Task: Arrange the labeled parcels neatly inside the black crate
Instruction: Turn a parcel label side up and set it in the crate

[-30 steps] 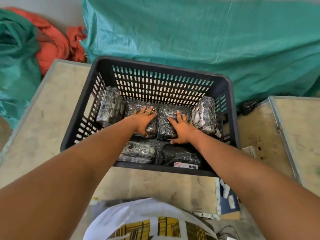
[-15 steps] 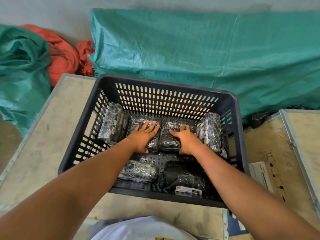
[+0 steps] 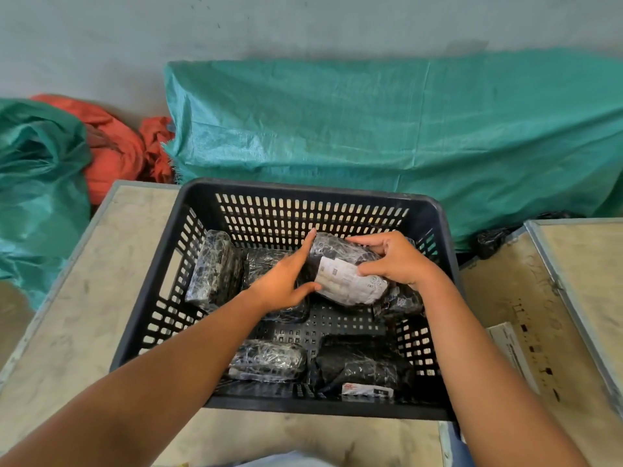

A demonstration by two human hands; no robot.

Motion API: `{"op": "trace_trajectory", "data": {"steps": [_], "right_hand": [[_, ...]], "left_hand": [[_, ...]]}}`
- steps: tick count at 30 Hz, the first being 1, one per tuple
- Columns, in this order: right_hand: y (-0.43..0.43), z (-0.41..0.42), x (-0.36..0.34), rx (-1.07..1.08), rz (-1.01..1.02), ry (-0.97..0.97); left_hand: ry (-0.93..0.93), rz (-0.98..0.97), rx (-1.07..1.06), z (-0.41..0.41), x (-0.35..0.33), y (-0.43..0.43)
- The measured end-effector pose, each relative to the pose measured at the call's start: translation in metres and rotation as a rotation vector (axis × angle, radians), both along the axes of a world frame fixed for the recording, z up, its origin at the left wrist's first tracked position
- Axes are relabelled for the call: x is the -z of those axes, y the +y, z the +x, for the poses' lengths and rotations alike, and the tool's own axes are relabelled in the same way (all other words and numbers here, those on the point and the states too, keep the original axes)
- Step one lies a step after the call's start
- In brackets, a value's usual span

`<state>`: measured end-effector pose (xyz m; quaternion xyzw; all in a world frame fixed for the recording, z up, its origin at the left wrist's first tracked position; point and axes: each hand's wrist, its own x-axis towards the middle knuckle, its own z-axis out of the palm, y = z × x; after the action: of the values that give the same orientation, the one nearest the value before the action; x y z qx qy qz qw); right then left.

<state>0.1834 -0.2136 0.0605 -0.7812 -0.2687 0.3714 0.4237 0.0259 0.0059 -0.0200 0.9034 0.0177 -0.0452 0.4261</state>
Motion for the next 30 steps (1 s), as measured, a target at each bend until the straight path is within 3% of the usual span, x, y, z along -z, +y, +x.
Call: {"op": "trace_trajectory", "data": {"steps": [4, 9, 18, 23, 30], "right_hand": [[-0.008, 0.003, 0.000, 0.124, 0.136, 0.028], [-0.003, -0.003, 0.006, 0.298, 0.177, -0.147], [0.018, -0.035, 0.039, 0.103, -0.285, -0.176], [0.020, -0.031, 0.053, 0.125, -0.388, -0.214], [0.025, -0.023, 0.070, 0.110, -0.495, -0.234]], "left_hand": [[-0.138, -0.006, 0.001, 0.008, -0.006, -0.005], [-0.060, -0.113, -0.113, 0.007, 0.002, -0.005], [0.174, -0.170, -0.176, 0.010, 0.012, -0.012], [0.271, 0.189, 0.041, 0.013, 0.023, -0.023], [0.227, 0.697, -0.011, 0.014, 0.029, -0.023]]}}
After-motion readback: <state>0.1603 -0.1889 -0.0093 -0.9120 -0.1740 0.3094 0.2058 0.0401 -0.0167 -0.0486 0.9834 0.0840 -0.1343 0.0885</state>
